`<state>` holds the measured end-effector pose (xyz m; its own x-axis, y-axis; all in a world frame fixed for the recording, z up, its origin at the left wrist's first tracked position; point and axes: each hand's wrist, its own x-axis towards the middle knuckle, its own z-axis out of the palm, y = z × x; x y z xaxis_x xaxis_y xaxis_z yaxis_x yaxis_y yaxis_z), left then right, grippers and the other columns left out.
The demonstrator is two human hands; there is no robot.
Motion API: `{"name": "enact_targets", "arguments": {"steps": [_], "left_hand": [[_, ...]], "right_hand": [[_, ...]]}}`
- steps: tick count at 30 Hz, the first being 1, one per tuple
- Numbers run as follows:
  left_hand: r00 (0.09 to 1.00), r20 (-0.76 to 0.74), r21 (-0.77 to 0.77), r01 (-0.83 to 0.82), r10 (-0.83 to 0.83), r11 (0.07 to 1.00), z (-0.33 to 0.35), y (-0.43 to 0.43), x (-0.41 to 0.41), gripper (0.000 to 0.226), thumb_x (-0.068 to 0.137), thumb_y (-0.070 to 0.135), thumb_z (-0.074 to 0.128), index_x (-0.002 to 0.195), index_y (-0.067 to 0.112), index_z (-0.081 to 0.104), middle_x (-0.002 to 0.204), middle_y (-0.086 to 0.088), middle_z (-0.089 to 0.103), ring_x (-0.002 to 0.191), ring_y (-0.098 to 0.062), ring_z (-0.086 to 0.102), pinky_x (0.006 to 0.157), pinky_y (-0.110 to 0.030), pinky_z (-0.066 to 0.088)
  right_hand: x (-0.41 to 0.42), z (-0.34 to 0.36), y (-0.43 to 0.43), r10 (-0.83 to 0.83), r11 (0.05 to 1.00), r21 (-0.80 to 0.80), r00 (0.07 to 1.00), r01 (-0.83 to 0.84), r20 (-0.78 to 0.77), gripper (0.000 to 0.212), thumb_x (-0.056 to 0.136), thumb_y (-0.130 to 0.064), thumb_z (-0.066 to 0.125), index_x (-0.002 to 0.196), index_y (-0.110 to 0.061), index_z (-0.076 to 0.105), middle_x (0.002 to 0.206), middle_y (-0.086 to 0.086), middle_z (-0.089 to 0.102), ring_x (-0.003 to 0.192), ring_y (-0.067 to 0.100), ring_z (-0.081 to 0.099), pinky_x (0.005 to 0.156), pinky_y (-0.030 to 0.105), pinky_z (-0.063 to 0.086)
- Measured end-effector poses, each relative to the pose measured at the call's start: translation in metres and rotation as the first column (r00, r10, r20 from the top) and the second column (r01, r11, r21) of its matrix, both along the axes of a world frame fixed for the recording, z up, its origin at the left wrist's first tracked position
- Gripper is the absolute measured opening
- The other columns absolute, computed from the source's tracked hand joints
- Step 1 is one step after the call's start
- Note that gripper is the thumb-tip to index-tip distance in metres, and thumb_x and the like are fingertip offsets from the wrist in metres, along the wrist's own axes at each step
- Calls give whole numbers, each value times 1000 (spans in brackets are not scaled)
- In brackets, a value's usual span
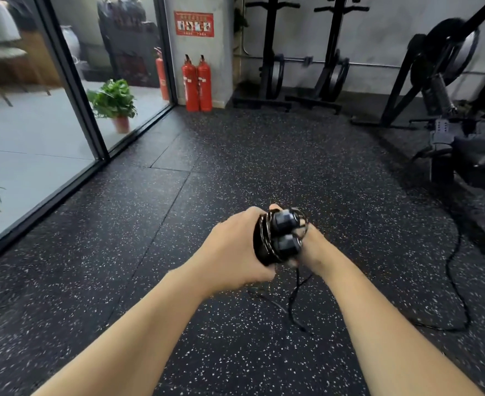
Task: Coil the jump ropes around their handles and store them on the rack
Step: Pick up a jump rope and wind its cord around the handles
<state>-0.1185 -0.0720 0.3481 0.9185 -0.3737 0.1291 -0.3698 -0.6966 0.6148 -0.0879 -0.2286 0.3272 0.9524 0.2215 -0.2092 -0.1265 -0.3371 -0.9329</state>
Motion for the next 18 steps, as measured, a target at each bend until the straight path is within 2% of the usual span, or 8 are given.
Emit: {"name": "enact_targets", "arguments": {"steps": [1,3,5,8,10,13,15,18], "left_hand": [[998,-29,-70,-50,48,996,-2,1,2,51,64,22,77,102,31,44,87,9,61,80,-14,61,70,-34,52],[989,-81,-169,-136,124,976,-7,4,5,67,63,26,79,118,33,42,95,9,64,85,-14,64,74,-36,54],[976,-91,-165,-211,198,964,-10,7,10,61,59,34,77,112,31,48,91,11,65,84,-13,63,77,-38,54],[935,-141,-218,-351,326,911,-11,17,17,51,49,40,68,96,32,52,81,11,65,77,-13,62,76,-40,54],[907,-164,-211,-416,387,885,-12,24,20,52,47,42,67,96,32,52,82,11,65,78,-14,62,78,-42,54],[882,-183,-175,-464,435,868,-14,30,22,56,47,46,67,98,29,53,86,9,66,80,-17,64,79,-43,55],[874,-178,-126,-476,453,870,-14,32,23,58,51,48,73,101,26,52,88,7,64,81,-17,63,77,-41,55],[850,-143,-33,-516,507,856,-17,35,29,54,65,41,79,105,22,49,91,6,63,84,-19,61,74,-36,51]], "right_hand": [[-2,-1,4,-10,1000,-17,1000,10,-24,35,97,-4,37,64,1,48,49,10,43,38,17,38,44,25,33],[-7,-4,13,-53,997,-56,995,48,-81,33,91,-1,30,62,-5,45,42,3,43,35,17,36,45,24,33],[-12,-4,21,-78,997,-20,985,76,-156,36,96,-11,29,62,-9,43,39,-1,42,35,17,38,44,22,36],[-16,-3,32,-70,987,120,966,103,-250,48,102,-40,37,67,-9,49,44,0,44,40,19,42,44,23,43],[-17,-1,35,-68,976,180,956,124,-286,50,101,-45,40,69,-9,53,46,0,45,42,20,43,44,22,44],[-17,-6,39,14,999,33,980,-7,-197,53,103,-46,32,74,-8,57,47,0,47,41,18,45,50,25,41],[-17,-9,44,78,994,-62,982,-90,-173,57,102,-49,29,75,-8,57,46,-2,43,37,14,39,54,28,40],[-18,-10,50,87,985,-128,976,-114,-199,58,100,-55,29,73,-10,55,46,-3,41,35,11,32,46,26,38]]}}
